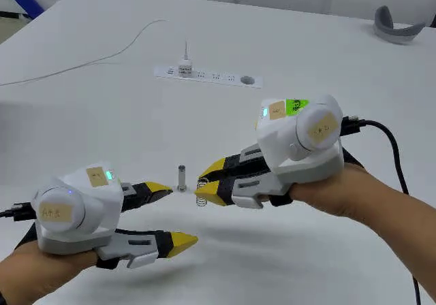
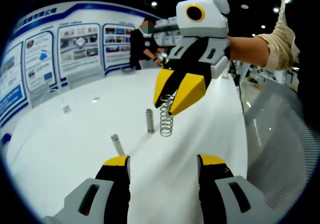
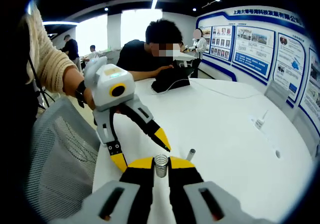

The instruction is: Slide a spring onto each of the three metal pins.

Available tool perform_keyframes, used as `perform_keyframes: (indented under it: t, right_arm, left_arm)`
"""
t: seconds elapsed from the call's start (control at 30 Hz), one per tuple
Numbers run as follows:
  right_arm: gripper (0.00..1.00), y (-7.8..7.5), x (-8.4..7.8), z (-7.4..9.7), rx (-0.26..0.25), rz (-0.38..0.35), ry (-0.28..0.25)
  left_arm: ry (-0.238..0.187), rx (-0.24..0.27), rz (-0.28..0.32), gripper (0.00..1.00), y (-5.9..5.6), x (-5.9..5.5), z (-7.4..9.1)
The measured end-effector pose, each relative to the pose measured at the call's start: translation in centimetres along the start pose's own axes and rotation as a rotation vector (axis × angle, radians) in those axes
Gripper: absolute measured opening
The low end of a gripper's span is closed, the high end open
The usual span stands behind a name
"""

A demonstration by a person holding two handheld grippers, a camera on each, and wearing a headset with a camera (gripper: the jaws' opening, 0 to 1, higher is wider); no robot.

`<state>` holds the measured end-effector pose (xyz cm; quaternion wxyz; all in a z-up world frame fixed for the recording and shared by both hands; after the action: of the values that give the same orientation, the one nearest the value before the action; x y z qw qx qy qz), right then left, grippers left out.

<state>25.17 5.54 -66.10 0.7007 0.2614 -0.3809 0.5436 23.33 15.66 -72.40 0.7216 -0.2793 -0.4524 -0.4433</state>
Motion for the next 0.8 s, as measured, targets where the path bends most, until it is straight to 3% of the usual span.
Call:
perform_keyframes:
  t: [0.8]
  right_arm:
    - [0.12, -3.1, 2.7, -0.4, -0.071, 0.024, -0.034]
  left_arm:
    - [0.007, 0.031, 0.026, 0.58, 0.7, -0.8, 0.6]
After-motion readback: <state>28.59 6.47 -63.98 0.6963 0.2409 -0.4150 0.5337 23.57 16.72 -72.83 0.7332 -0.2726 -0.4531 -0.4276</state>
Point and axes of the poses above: the centre of the closed fingertips' face, and the gripper's own axes: z roughly backward along the fingers, y roughly to its left, x roughly out of its top, the point moved 6 cm from there along z, roughly backward along the fingers
